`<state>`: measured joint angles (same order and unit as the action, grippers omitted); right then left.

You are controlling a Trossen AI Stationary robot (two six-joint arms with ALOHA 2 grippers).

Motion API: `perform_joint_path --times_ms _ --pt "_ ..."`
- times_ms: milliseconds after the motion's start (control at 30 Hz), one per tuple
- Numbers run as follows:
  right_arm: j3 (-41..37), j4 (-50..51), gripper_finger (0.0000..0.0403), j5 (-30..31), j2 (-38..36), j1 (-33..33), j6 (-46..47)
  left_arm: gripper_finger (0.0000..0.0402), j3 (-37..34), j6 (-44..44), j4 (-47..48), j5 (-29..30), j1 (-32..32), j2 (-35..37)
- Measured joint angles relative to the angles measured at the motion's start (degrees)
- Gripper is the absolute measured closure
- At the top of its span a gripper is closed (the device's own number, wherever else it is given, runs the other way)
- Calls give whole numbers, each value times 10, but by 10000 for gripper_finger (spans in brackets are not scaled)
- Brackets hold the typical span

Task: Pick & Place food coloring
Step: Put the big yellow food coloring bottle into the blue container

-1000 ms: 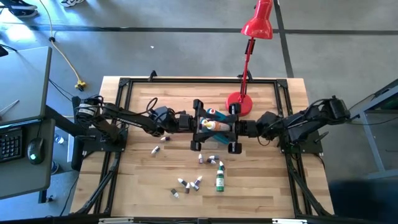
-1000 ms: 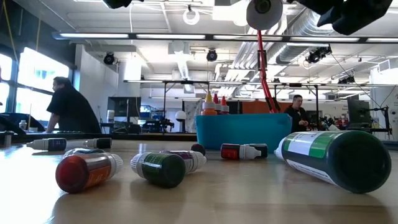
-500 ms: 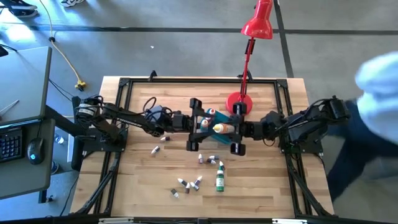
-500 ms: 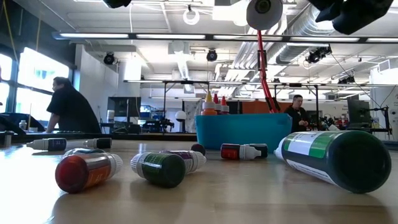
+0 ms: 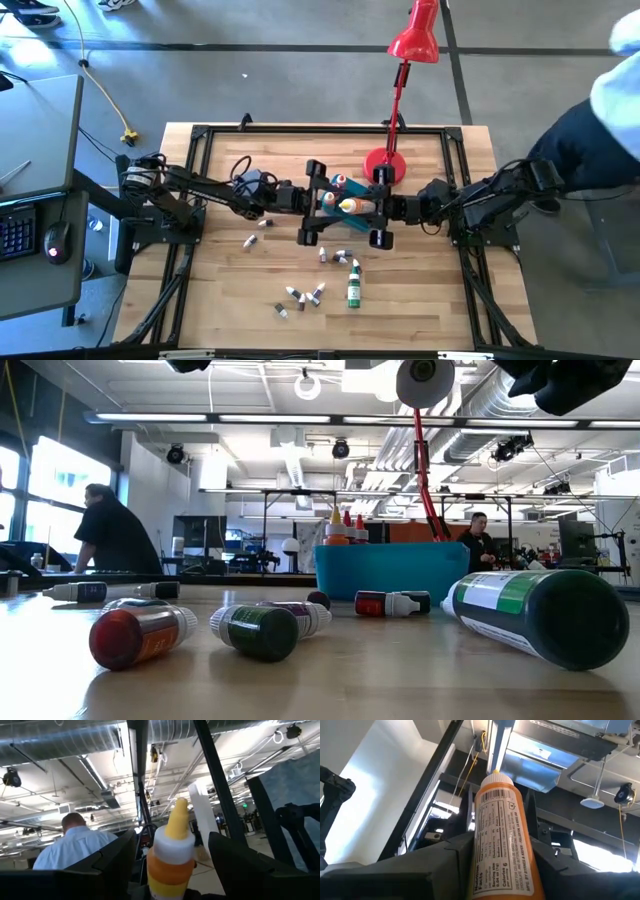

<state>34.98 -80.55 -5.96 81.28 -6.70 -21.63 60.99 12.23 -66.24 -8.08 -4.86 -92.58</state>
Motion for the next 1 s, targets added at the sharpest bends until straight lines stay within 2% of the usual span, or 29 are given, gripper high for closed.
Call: perform_joint_path --times_ms 200,367,567,1000 --pt "8 14 274 -4 0 11 21 168 5 1 3 -21 0 -6" --pt "14 26 274 -16 0 18 35 212 45 5 17 -16 0 -28" --pt "7 26 274 -14 0 13 28 254 59 25 50 -18 0 -36" --pt "6 19 274 -11 0 13 19 253 59 30 49 -18 0 -36"
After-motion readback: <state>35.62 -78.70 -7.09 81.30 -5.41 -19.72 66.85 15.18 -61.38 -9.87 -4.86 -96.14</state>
